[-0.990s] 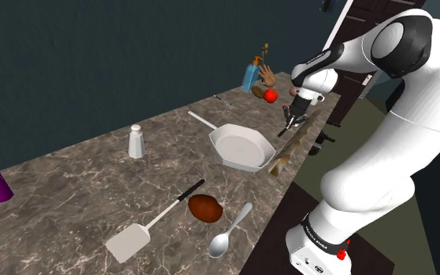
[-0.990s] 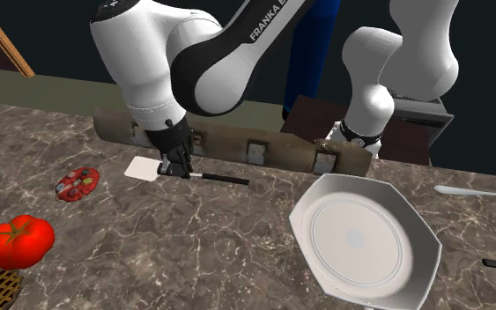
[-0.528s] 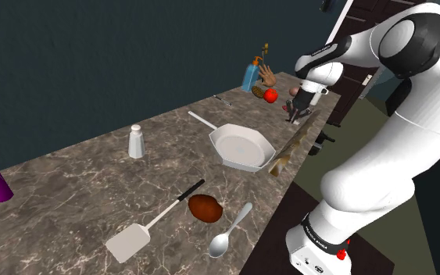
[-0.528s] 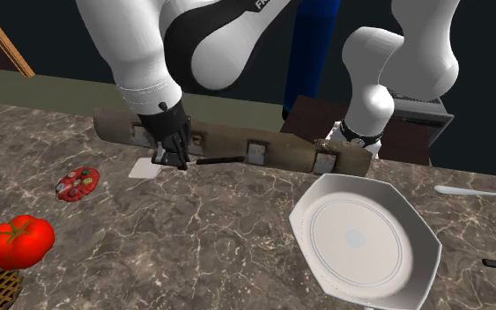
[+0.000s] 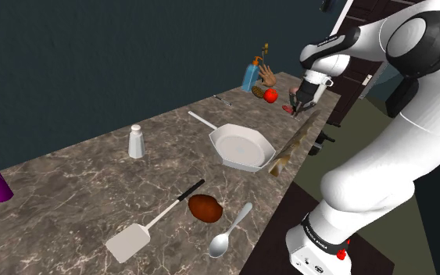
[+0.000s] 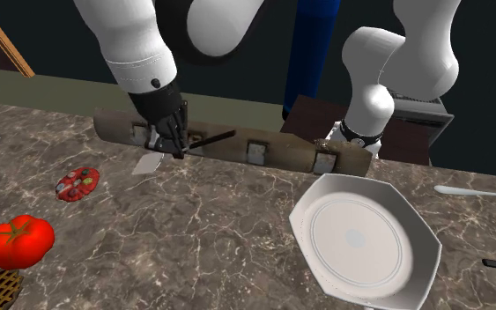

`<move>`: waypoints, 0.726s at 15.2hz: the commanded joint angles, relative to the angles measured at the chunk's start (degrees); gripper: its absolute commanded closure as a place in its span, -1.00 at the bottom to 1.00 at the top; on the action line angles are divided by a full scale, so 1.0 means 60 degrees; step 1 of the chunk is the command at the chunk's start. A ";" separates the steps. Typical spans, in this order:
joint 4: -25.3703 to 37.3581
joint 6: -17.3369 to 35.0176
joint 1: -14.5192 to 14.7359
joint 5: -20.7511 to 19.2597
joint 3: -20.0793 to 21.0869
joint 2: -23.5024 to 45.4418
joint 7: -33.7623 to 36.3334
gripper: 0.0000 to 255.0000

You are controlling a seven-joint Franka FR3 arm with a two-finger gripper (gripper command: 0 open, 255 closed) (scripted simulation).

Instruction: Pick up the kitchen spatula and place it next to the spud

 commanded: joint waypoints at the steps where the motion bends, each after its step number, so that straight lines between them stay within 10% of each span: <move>1: 0.0198 -0.0295 -0.0005 -0.0043 -0.0005 -0.0100 0.0020 1.00; 11: 0.0199 -0.1109 0.0170 -0.0299 0.0219 -0.0968 0.0561 1.00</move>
